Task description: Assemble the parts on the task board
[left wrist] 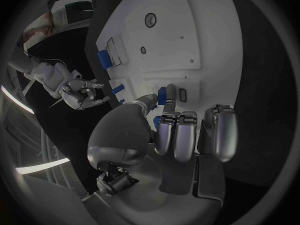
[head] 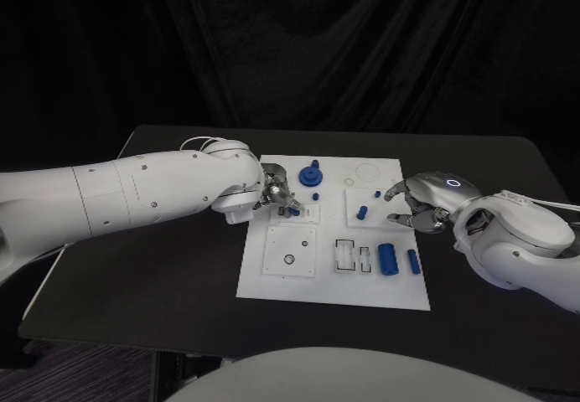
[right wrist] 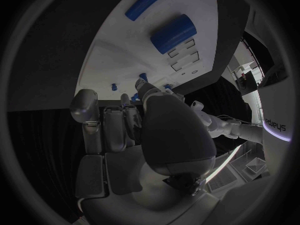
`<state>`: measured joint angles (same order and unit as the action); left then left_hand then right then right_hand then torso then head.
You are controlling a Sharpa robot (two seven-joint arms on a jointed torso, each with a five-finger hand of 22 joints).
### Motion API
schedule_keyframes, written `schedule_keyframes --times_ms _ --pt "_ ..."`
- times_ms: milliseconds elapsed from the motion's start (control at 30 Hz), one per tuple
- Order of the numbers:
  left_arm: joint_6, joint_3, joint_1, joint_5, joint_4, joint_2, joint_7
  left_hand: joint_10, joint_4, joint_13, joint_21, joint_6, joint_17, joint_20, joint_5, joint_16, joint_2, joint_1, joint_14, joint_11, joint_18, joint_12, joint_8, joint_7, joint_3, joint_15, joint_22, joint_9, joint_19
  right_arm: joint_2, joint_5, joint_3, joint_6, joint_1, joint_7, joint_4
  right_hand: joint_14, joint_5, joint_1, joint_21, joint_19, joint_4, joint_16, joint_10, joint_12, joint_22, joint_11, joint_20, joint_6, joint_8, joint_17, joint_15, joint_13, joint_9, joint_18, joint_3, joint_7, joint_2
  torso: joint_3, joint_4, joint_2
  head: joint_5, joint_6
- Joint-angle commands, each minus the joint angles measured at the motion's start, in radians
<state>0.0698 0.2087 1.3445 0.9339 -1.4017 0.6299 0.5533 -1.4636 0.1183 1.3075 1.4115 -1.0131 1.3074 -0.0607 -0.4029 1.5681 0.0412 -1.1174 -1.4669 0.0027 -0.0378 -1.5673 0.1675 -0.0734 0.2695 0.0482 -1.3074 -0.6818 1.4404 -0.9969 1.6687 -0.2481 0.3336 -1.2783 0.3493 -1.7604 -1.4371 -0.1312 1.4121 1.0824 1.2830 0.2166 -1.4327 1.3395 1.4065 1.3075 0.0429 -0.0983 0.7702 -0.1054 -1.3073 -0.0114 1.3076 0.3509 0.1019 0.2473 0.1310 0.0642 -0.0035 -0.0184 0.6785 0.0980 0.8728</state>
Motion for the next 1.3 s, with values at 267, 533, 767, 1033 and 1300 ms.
schedule_keyframes --times_ms 267,533,767,1033,1300 --pt "0.004 0.002 -0.010 -0.027 0.001 -0.003 0.012 -0.107 -0.001 0.263 -0.007 0.014 0.263 0.000 0.066 0.003 0.005 -0.006 -0.104 -0.002 -0.014 -0.003 -0.002 0.000 -0.004 0.003 -0.139 -0.006 -0.006 0.002 0.002 0.000 -0.012 0.004 0.021 0.001 0.008 -0.005 0.011 -0.006 -0.005 -0.001 0.004 -0.008 -0.007 0.117 -0.002 -0.001 0.009 0.004 -0.068 -0.001 0.036 -0.001 0.007 0.005 0.000 0.002 -0.0002 0.0001 -0.001 0.000 0.000" --pt "0.003 0.002 -0.016 -0.027 0.003 -0.003 0.009 -0.107 0.065 0.263 -0.014 0.048 0.263 -0.009 0.277 0.003 0.003 0.061 -0.104 0.013 -0.015 -0.003 -0.025 -0.017 -0.064 -0.009 -0.139 -0.003 -0.008 0.003 0.002 0.000 -0.013 0.004 0.021 0.003 0.008 -0.008 0.012 -0.008 -0.006 -0.001 0.004 -0.008 -0.007 0.117 -0.001 -0.001 0.011 0.004 -0.068 -0.001 0.036 -0.002 0.007 0.006 0.000 0.002 0.0004 0.0014 -0.001 0.000 0.000" --pt "0.001 0.002 -0.021 -0.028 0.005 -0.001 0.010 -0.107 0.129 0.263 -0.020 0.070 0.263 -0.021 0.348 0.003 -0.008 0.117 -0.104 0.025 -0.017 -0.003 -0.048 -0.028 -0.144 -0.019 -0.140 0.017 -0.010 0.003 0.002 0.000 -0.014 0.004 0.021 0.003 0.008 -0.008 0.011 -0.008 -0.006 -0.001 0.004 -0.008 -0.007 0.117 -0.001 -0.001 0.011 0.004 -0.068 -0.001 0.036 -0.002 0.007 0.006 0.000 0.002 0.0001 0.0015 -0.001 0.000 0.000" --pt "-0.016 0.002 -0.024 -0.028 0.005 0.004 0.004 -0.107 0.162 0.263 -0.024 0.044 0.263 -0.021 0.321 0.003 0.015 0.139 -0.104 0.020 -0.017 -0.003 -0.029 -0.022 -0.215 -0.017 -0.143 0.009 -0.009 0.002 0.002 0.000 -0.015 0.005 0.022 0.003 0.008 -0.008 0.010 -0.007 -0.005 0.000 0.004 -0.008 -0.007 0.118 -0.001 -0.001 0.013 0.003 -0.068 -0.001 0.036 -0.003 0.007 0.005 0.000 0.002 0.0003 0.0000 -0.001 -0.001 0.000" --pt "-0.031 0.002 -0.025 -0.028 0.004 0.006 -0.017 -0.107 0.085 0.263 -0.027 0.052 0.263 -0.015 0.094 0.003 0.036 0.018 -0.104 0.014 -0.017 -0.003 -0.021 -0.016 -0.178 -0.011 -0.147 -0.007 -0.008 0.003 0.002 0.000 -0.015 0.007 0.023 0.004 0.008 -0.009 0.010 -0.008 -0.005 0.000 0.004 -0.009 -0.007 0.117 -0.001 -0.001 0.014 0.003 -0.068 -0.001 0.035 -0.003 0.007 0.006 0.000 0.001 0.0003 0.0010 -0.001 0.001 0.000"
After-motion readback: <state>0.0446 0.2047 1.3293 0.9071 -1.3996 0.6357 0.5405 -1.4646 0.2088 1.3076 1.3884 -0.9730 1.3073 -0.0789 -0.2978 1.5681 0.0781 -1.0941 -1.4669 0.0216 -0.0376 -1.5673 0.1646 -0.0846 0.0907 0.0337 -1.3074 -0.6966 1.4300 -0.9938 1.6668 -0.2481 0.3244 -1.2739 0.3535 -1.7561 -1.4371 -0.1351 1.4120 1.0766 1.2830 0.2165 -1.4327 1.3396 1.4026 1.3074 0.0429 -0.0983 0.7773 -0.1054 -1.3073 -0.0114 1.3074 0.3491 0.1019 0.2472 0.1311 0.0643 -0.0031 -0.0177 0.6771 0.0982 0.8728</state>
